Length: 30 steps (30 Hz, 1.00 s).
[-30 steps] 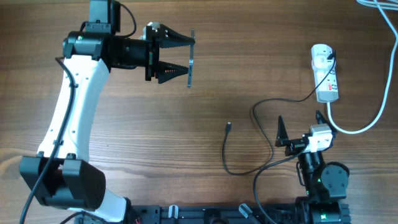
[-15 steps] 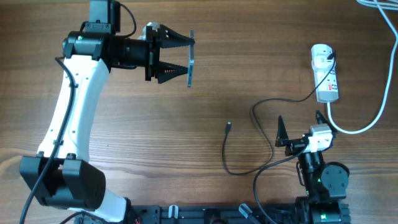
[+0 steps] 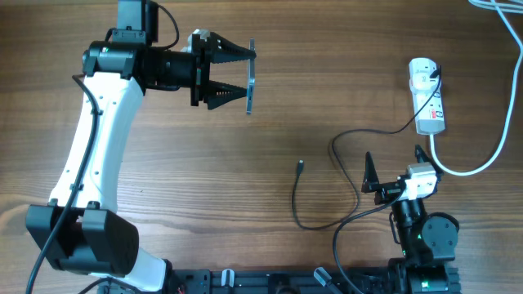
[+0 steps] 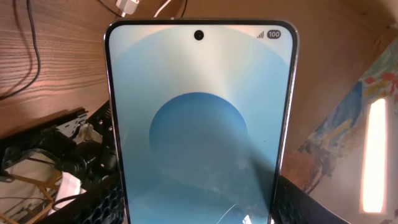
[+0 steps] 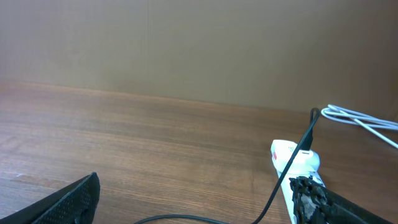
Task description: Plug charger to phone and switch on socket
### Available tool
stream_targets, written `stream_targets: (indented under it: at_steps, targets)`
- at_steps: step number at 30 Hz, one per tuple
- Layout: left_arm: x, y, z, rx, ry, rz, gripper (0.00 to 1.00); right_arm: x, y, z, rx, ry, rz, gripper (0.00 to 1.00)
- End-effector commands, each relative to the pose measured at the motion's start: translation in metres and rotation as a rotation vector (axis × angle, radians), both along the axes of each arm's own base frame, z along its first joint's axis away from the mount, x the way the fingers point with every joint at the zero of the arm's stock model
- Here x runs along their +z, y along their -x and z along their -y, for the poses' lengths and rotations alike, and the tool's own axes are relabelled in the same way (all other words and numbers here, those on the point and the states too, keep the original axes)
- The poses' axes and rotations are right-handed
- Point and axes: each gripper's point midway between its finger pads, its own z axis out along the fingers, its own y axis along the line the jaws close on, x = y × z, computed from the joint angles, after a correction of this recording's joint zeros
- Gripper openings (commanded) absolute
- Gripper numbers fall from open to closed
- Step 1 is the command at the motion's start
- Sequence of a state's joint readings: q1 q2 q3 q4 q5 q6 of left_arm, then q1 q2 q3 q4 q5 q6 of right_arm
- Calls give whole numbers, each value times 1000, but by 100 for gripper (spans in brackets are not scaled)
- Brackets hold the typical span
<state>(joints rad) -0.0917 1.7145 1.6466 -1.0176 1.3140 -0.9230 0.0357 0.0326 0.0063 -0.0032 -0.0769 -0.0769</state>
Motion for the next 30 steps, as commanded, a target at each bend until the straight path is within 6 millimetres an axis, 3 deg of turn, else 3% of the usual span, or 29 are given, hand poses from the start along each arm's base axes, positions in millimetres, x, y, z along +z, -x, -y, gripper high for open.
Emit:
stream_targets:
  at_steps: [1, 30]
  targets:
    - [13, 6, -2, -6, 27, 27, 66, 1, 0, 3, -18, 2, 6, 100]
    - [13, -1, -15, 34, 27, 19, 66, 1, 0, 3, -18, 2, 6, 100]
